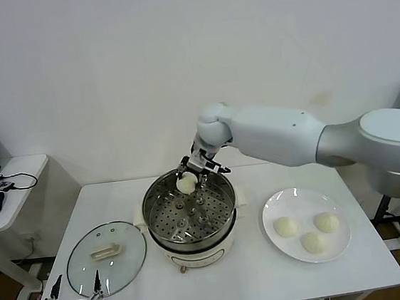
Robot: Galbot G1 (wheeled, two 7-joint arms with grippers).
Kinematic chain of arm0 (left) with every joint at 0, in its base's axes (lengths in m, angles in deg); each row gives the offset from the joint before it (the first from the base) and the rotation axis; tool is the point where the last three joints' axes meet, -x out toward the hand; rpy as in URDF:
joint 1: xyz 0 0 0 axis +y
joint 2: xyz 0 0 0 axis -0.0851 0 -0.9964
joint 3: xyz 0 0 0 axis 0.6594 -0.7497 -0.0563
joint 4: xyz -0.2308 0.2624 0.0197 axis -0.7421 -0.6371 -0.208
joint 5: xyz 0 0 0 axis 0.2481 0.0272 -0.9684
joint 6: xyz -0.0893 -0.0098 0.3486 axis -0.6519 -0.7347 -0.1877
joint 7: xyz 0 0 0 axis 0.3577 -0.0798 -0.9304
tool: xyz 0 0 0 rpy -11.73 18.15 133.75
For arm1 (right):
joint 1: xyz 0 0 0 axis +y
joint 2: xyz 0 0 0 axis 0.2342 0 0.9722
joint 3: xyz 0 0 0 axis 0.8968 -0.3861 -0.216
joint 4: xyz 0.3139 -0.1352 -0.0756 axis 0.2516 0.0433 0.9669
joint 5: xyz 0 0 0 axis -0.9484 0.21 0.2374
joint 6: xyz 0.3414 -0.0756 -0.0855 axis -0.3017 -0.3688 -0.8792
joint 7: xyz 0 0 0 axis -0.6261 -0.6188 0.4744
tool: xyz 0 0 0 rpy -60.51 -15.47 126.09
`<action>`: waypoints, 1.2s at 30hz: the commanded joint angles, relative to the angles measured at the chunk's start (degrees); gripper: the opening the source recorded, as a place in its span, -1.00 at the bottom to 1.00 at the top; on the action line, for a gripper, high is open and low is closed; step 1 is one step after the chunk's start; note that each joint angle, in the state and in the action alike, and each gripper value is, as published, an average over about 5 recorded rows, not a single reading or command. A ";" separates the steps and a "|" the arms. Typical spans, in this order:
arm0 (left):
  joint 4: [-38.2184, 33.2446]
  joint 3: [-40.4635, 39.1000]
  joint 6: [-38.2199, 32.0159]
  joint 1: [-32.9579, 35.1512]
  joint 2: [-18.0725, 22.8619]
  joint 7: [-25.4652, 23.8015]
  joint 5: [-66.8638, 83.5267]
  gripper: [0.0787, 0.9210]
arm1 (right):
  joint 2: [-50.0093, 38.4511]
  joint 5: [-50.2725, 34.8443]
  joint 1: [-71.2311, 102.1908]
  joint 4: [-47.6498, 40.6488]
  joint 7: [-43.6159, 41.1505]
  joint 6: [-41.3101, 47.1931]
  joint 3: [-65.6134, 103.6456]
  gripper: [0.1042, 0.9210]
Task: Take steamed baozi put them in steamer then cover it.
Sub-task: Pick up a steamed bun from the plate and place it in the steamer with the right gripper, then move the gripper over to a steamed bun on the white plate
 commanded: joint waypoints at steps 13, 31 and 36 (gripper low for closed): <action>0.17 -0.10 -0.22 -0.54 -0.11 0.08 -0.01 0.77 | 3.82 12.73 4.16 -6.83 3.26 -7.94 2.05 0.21; -0.80 -0.10 0.21 -0.78 -0.70 0.04 0.03 0.77 | -13.65 -20.84 -11.69 14.58 -4.40 26.17 2.71 0.76; -0.62 0.13 0.33 -1.06 -1.46 0.19 0.15 0.77 | -24.44 -24.39 -16.36 23.61 -3.80 37.06 -1.57 0.76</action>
